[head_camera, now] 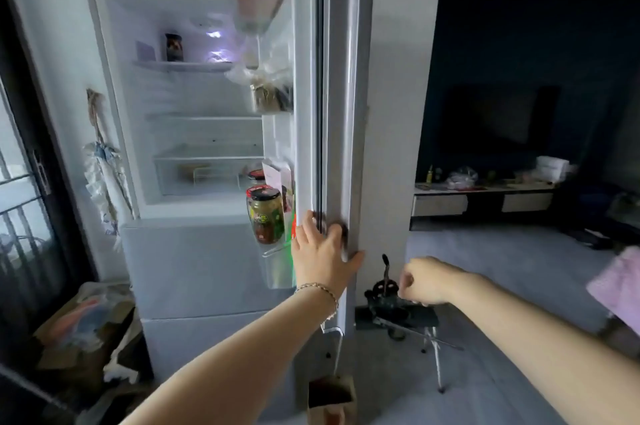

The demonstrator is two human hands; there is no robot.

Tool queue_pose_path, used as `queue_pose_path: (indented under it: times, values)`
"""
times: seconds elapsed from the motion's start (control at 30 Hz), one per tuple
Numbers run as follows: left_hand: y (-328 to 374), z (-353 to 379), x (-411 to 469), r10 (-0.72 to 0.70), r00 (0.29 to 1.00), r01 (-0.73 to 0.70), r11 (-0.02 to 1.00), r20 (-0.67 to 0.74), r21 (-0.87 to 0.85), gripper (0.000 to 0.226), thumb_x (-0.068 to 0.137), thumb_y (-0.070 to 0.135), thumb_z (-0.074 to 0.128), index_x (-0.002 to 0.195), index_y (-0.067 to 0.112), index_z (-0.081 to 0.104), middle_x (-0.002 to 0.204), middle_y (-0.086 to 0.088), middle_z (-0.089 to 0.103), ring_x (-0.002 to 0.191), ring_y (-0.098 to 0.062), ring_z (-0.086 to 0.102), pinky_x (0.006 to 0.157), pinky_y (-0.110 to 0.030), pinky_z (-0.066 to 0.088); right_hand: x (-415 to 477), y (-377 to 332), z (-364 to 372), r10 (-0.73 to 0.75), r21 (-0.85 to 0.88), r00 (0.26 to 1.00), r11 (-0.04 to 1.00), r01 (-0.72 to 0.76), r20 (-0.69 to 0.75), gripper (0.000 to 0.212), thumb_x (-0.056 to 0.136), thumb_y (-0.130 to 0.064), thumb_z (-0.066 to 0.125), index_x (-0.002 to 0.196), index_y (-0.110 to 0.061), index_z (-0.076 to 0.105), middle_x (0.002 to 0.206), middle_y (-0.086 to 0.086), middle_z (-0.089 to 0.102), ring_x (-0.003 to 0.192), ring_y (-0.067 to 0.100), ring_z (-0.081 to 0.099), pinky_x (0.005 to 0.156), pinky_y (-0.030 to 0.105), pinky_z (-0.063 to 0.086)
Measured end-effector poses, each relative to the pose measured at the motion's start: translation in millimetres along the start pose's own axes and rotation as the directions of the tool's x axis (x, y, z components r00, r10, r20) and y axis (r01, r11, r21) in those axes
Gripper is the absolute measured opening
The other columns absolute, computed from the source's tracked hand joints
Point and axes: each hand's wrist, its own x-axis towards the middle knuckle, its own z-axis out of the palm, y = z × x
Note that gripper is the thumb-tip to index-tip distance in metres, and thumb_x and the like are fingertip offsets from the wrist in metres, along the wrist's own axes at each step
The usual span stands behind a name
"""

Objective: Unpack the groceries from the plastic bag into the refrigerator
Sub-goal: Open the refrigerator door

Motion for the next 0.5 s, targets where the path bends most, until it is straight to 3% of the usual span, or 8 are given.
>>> queue_pose_path:
  times: [0.13, 0.23, 0.3, 0.4, 0.5]
  values:
    - [35, 19, 6, 0.009, 1.0, -0.008, 0.998, 0.026, -0.06, 0.052, 0.045, 0.046, 0.086, 0.074, 0.011, 0.061, 0.116, -0.028, 0.053, 0.09, -0.044, 0.058, 0.068, -0.044, 0.053, -15, 28, -2, 0.064, 0.017, 0.998, 0.998, -0.063, -0.008, 0.027, 0.088, -0.025, 0.052, 0.098, -0.005, 0.067, 0.082, 0.009, 0.065, 0.067, 0.02, 0.053, 0.065, 0.026, 0.041]
    - [50, 24, 10, -0.033, 0.999, 0.032, 0.997, -0.003, -0.073, 0.047, 0.076, 0.043, 0.069, 0.107, 0.011, 0.055, 0.141, -0.023, 0.025, 0.119, -0.04, 0.037, 0.097, -0.043, 0.041, -25, 36, 0, 0.073, 0.015, 0.997, 0.997, -0.073, 0.0, 0.017, 0.087, -0.021, 0.048, 0.088, -0.012, 0.062, 0.085, 0.008, 0.064, 0.07, 0.022, 0.055, 0.066, 0.026, 0.042]
    - [50, 20, 11, -0.014, 1.0, 0.016, 0.997, 0.027, -0.071, 0.042, 0.083, 0.038, 0.062, 0.114, 0.012, 0.05, 0.141, -0.016, 0.02, 0.123, -0.035, 0.033, 0.097, -0.039, 0.04, -30, 35, 3, 0.056, -0.009, 0.998, 0.998, -0.056, -0.004, 0.013, 0.086, -0.017, 0.045, 0.076, -0.015, 0.054, 0.076, 0.007, 0.056, 0.069, 0.024, 0.049, 0.061, 0.026, 0.037]
    - [27, 5, 7, 0.064, 0.992, -0.051, 0.991, 0.111, -0.122, 0.03, 0.088, 0.027, 0.055, 0.114, 0.013, 0.048, 0.13, -0.007, 0.039, 0.11, -0.027, 0.05, 0.074, -0.034, 0.047, -37, 17, 8, 0.016, -0.04, 1.0, 0.999, -0.015, 0.019, 0.021, 0.084, -0.016, 0.044, 0.064, -0.017, 0.041, 0.065, 0.004, 0.042, 0.064, 0.023, 0.038, 0.054, 0.025, 0.03]
    - [-24, -12, -7, 0.017, 0.945, 0.023, 0.992, 0.326, -0.12, 0.022, 0.09, 0.025, 0.049, 0.106, 0.013, 0.056, 0.109, -0.006, 0.062, 0.097, -0.027, 0.06, 0.08, -0.033, 0.048, -40, -20, 18, -0.084, -0.058, 0.992, 0.994, 0.09, 0.095, 0.025, 0.086, -0.019, 0.045, 0.062, -0.016, 0.047, 0.06, 0.005, 0.046, 0.056, 0.021, 0.041, 0.053, 0.025, 0.032]
